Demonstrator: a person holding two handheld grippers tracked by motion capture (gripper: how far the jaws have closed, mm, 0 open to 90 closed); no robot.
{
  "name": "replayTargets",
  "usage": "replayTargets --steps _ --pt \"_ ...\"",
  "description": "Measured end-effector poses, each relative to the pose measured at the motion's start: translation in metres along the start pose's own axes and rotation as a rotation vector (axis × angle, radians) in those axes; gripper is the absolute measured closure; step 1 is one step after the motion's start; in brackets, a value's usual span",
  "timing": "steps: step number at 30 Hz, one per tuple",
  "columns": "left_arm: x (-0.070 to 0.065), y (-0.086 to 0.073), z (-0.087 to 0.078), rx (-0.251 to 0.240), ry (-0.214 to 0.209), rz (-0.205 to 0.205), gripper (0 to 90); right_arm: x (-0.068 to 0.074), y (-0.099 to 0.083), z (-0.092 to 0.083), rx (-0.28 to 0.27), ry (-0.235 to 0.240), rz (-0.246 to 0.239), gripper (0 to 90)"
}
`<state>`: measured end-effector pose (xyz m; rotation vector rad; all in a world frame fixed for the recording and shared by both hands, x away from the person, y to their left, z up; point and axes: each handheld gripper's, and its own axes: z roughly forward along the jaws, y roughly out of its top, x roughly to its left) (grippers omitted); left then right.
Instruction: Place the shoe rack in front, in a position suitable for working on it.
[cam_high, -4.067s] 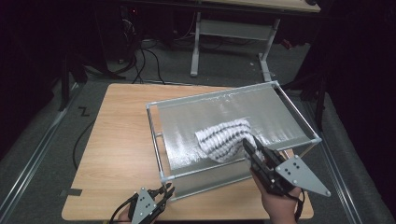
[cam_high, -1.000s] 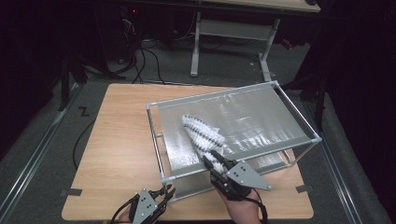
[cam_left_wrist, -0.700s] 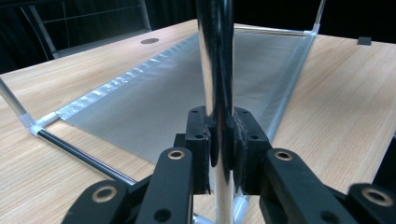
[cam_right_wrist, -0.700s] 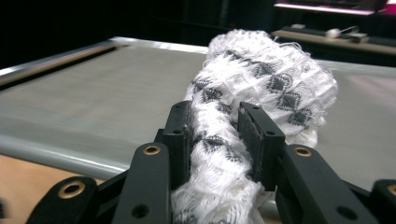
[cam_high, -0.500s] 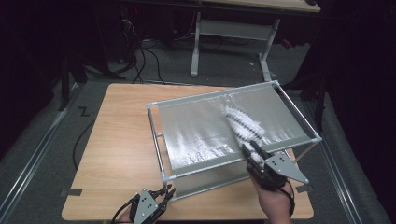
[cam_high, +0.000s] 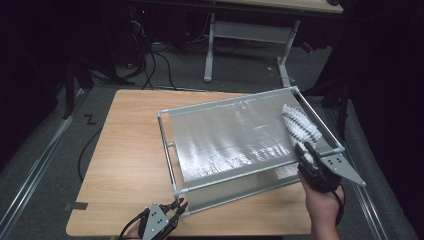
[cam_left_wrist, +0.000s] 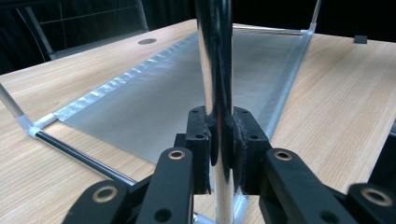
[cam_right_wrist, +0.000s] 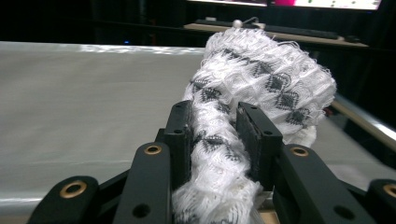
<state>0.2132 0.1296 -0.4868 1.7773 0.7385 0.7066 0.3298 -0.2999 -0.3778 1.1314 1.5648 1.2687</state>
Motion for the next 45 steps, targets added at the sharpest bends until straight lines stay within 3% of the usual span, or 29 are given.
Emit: replayTargets --steps 7,12,31,45 --pt "0.000 0.000 0.000 -0.002 0.003 0.003 78.4 -0.035 -0.002 -0.001 -0.006 -0.093 0.031 67.0" --pt "-0.001 -0.001 0.000 -0.003 0.004 0.002 78.4 -0.045 -0.003 -0.003 -0.011 -0.125 0.042 66.9" --pt "0.000 -0.001 0.000 -0.007 -0.003 0.003 78.4 -0.044 -0.006 -0.002 -0.026 -0.077 0.073 63.5" --pt "0.001 -0.001 0.001 -0.011 -0.006 -0.006 78.8 -0.021 -0.006 -0.004 -0.029 0.000 0.049 62.7"
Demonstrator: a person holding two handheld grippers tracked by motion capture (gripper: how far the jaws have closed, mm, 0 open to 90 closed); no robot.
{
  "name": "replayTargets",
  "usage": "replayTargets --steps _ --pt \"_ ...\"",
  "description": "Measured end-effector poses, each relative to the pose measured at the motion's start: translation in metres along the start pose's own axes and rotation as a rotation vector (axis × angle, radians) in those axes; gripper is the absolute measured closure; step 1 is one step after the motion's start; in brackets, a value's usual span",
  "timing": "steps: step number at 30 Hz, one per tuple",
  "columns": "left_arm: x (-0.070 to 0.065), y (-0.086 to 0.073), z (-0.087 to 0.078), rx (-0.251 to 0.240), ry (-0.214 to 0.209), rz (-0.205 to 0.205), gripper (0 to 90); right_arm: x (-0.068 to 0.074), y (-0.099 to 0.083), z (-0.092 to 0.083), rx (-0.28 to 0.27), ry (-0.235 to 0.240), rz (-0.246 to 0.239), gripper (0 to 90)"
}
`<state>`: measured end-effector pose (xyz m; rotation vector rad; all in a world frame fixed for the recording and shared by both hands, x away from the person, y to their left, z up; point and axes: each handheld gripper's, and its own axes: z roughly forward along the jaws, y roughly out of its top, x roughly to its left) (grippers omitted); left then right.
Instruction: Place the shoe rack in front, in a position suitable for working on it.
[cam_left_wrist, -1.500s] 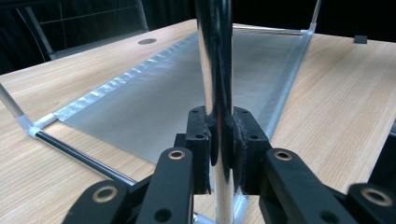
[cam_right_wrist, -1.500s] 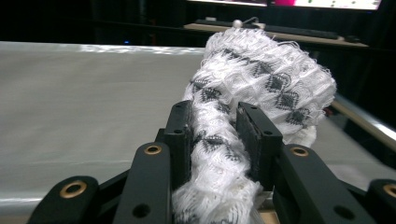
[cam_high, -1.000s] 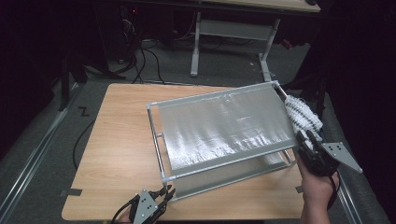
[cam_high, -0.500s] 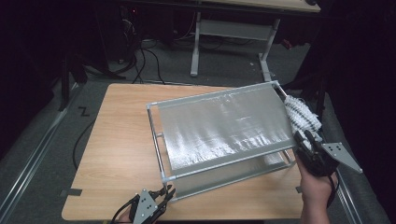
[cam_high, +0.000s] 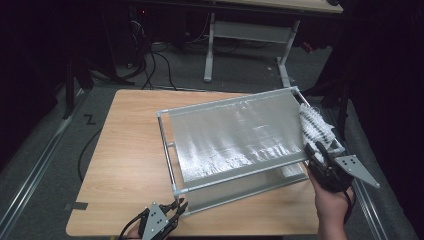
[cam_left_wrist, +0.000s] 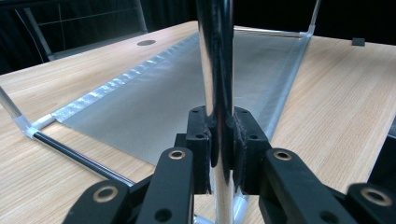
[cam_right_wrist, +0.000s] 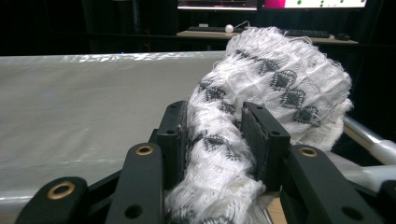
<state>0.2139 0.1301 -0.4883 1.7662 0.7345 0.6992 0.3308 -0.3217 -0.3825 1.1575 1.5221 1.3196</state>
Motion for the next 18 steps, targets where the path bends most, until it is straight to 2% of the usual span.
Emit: replayTargets --steps 4,10,18 --pt "0.000 0.000 0.000 -0.003 -0.001 -0.001 78.8 0.011 -0.001 0.000 -0.002 0.030 0.000 63.6" --pt "0.000 -0.001 0.000 -0.005 0.000 -0.001 78.8 0.034 -0.001 -0.001 -0.002 0.101 -0.006 64.6" --pt "0.000 0.000 0.000 -0.003 0.003 0.007 78.7 0.077 -0.002 -0.004 0.003 0.210 -0.040 64.6"
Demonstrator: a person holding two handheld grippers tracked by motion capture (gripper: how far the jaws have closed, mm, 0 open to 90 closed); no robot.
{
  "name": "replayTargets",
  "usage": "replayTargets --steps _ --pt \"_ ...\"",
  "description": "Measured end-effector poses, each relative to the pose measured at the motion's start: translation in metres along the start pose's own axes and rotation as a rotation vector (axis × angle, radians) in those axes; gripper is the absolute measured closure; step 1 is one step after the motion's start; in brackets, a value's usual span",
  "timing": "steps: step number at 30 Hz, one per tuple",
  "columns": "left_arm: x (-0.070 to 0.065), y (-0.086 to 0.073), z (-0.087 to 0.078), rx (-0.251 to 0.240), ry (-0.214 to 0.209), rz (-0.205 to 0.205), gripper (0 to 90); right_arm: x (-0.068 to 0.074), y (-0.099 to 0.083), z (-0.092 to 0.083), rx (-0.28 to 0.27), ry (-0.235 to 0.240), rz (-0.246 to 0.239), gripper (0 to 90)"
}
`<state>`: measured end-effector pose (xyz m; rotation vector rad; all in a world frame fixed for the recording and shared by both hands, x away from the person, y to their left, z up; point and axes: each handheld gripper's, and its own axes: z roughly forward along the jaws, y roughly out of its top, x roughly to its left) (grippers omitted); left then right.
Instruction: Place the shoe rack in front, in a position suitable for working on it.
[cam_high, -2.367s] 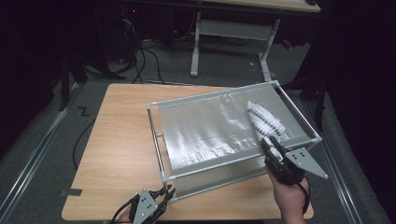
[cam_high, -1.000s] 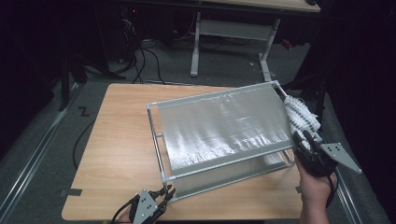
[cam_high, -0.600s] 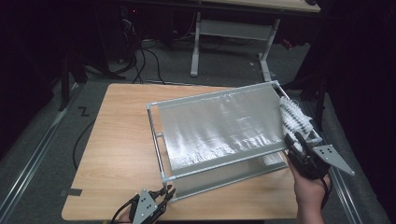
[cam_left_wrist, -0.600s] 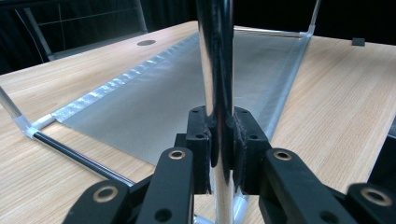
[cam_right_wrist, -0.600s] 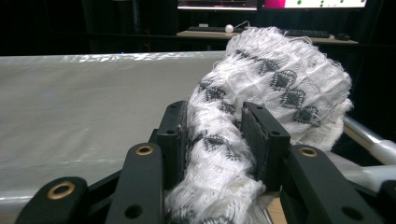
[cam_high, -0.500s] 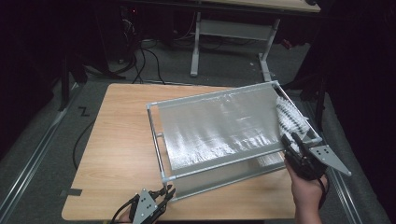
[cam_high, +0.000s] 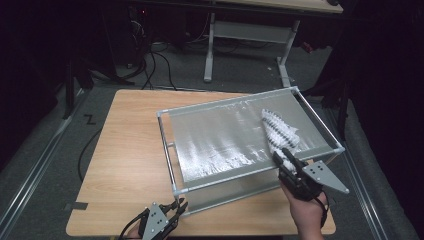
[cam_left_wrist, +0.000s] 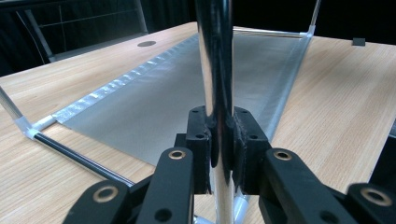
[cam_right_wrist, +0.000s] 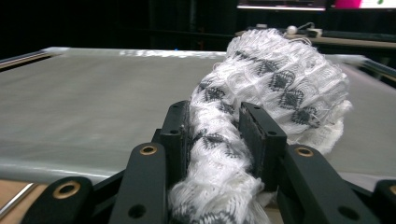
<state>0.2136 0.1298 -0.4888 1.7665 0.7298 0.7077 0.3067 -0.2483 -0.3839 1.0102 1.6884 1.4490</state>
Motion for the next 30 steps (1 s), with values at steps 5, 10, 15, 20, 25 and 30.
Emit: replayTargets --steps 5,10,15,20,25,30 --pt "0.000 0.000 0.000 -0.005 -0.001 0.003 78.8 0.031 0.001 0.005 0.003 0.080 -0.026 64.6" --pt "-0.001 0.000 0.000 0.001 0.003 -0.002 78.8 0.065 0.002 0.008 0.006 0.177 -0.046 64.8" --pt "-0.001 0.000 0.000 0.002 0.003 -0.002 78.8 0.096 0.003 0.011 0.003 0.277 -0.062 65.6" --pt "-0.001 0.000 0.000 0.002 0.005 -0.001 78.8 0.123 0.005 0.013 -0.001 0.362 -0.088 65.8" --pt "-0.001 0.000 0.000 0.002 0.006 0.002 78.7 0.149 0.006 0.014 -0.008 0.439 -0.124 65.9" --pt "-0.001 0.000 0.000 0.006 0.006 0.004 78.7 0.165 0.006 0.013 -0.020 0.483 -0.143 65.9"
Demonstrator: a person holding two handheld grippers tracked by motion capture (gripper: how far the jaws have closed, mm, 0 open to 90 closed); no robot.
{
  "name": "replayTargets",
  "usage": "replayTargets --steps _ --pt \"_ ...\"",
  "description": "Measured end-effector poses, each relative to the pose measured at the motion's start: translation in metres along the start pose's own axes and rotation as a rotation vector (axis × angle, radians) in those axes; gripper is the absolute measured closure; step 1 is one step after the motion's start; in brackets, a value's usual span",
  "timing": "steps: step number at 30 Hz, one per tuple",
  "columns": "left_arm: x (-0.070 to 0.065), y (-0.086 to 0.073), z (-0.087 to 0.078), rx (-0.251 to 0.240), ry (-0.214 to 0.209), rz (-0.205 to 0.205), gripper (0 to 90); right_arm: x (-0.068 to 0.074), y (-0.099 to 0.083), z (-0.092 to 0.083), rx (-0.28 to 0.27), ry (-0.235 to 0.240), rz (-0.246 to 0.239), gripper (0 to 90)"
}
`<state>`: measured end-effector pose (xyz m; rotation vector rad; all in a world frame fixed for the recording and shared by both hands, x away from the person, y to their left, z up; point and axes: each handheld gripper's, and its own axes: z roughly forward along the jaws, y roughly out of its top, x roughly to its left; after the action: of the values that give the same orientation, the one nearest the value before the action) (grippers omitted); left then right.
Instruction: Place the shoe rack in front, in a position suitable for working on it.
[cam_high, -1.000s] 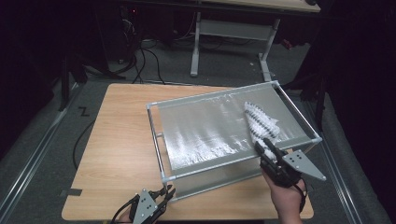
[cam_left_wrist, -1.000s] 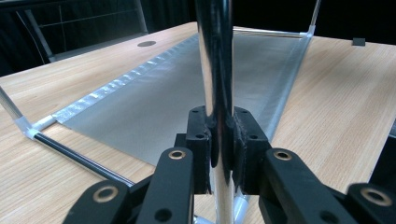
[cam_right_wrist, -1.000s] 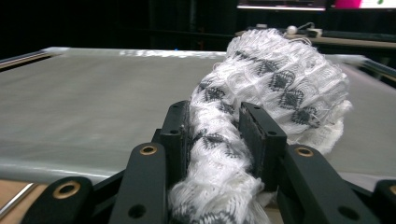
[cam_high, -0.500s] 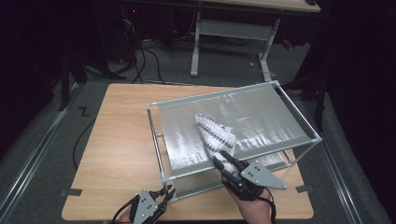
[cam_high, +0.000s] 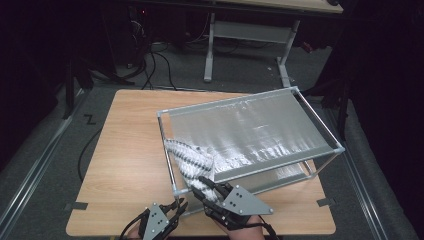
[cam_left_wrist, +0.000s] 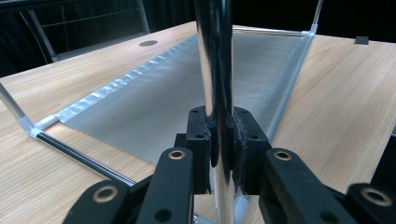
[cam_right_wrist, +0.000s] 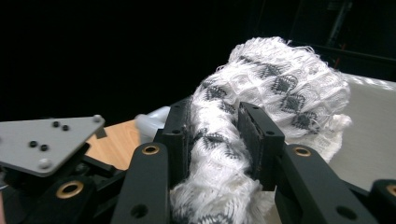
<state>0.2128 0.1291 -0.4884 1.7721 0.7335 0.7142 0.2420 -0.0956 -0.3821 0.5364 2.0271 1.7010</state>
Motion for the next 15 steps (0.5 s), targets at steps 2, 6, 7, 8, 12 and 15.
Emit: replayTargets --steps 2,6,7,8,12,15 --pt "-0.0004 -0.0002 0.0001 -0.003 0.001 0.001 78.7 0.0042 0.0002 0.0013 -0.003 0.008 -0.006 65.9" --pt "-0.0005 0.0003 0.0000 0.001 0.001 0.001 78.6 0.0083 0.0004 0.0026 -0.007 0.021 -0.016 66.0" --pt "-0.0006 0.0003 0.0000 0.001 0.003 0.004 78.6 0.0088 0.0003 0.0026 -0.007 0.022 -0.018 66.0" --pt "-0.0005 0.0002 -0.0001 0.001 0.002 0.003 78.6 0.0090 0.0003 0.0027 -0.008 0.022 -0.021 66.0" --pt "-0.0006 0.0002 0.0000 0.000 0.002 0.002 78.6 0.0087 0.0001 0.0024 -0.006 0.022 -0.020 66.2" --pt "-0.0004 0.0001 -0.0001 0.001 0.001 0.001 78.6 0.0090 -0.0001 0.0025 -0.007 0.016 -0.024 66.5"
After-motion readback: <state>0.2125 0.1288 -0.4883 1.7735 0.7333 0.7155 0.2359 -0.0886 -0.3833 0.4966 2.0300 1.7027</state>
